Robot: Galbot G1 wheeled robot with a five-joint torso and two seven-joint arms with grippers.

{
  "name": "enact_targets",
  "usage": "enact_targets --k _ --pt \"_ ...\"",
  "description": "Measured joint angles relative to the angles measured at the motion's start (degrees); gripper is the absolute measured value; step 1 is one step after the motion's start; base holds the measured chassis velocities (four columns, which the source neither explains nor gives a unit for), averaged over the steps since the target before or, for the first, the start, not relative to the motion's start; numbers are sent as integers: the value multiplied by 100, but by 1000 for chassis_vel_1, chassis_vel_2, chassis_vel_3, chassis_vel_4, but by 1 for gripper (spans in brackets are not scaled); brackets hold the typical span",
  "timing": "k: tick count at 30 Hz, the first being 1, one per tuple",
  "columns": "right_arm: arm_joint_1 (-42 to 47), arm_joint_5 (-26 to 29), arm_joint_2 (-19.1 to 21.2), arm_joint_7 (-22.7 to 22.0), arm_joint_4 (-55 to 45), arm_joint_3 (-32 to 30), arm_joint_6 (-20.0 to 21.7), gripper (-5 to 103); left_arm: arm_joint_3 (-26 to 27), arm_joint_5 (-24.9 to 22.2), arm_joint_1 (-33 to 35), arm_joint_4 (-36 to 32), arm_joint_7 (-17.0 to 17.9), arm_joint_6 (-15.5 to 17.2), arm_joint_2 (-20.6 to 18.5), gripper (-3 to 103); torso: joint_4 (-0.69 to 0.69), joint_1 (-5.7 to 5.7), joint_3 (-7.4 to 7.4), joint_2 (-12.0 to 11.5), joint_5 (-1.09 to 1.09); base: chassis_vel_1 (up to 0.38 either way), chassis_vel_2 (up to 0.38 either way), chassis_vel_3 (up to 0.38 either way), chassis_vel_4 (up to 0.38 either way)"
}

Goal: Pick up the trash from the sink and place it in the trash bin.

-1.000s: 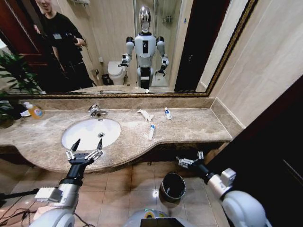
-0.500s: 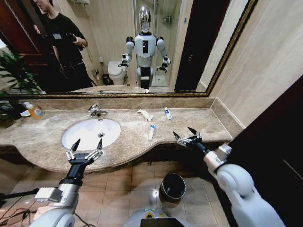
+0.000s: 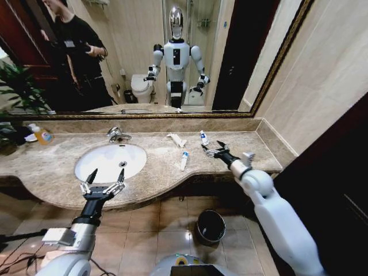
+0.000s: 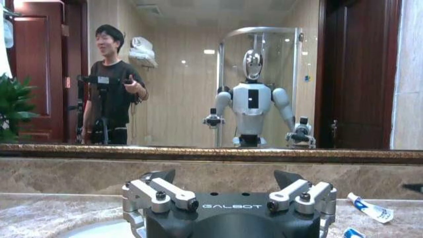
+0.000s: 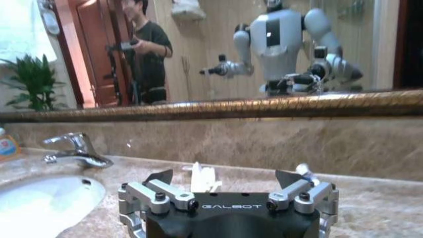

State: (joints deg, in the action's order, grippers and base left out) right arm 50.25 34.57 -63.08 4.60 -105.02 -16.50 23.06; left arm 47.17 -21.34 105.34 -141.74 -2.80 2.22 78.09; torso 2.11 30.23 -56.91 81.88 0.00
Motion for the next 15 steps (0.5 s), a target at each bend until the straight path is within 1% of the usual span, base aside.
enact_targets --k 3,4,7,8,11,12,15 --pt "-472 -99 -110 -155 542 390 -139 100 0 0 0 0 0 0 0 100 1 0 0 0 -1 0 0 0 0" --pt "-472 -99 -110 -155 542 390 -139 100 0 0 0 0 0 0 0 100 1 0 0 0 -1 0 0 0 0" --pt "-948 -101 -198 -220 1027 506 -152 100 1 0 0 0 0 0 0 100 1 0 0 0 -1 0 0 0 0" --pt "-948 -101 -198 -220 1027 506 -152 100 1 0 0 0 0 0 0 100 1 0 0 0 -1 0 0 0 0" --pt "-1473 -36 -183 -259 1664 656 -131 100 0 0 1 0 0 0 0 100 0 0 0 0 -1 0 0 0 0" --pt "-1473 -36 -183 -259 1664 656 -131 100 0 0 1 0 0 0 0 100 0 0 0 0 -1 0 0 0 0" --pt "-2127 82 -211 -260 2536 887 -103 100 0 0 0 0 0 0 0 100 0 0 0 0 0 0 0 0 0"
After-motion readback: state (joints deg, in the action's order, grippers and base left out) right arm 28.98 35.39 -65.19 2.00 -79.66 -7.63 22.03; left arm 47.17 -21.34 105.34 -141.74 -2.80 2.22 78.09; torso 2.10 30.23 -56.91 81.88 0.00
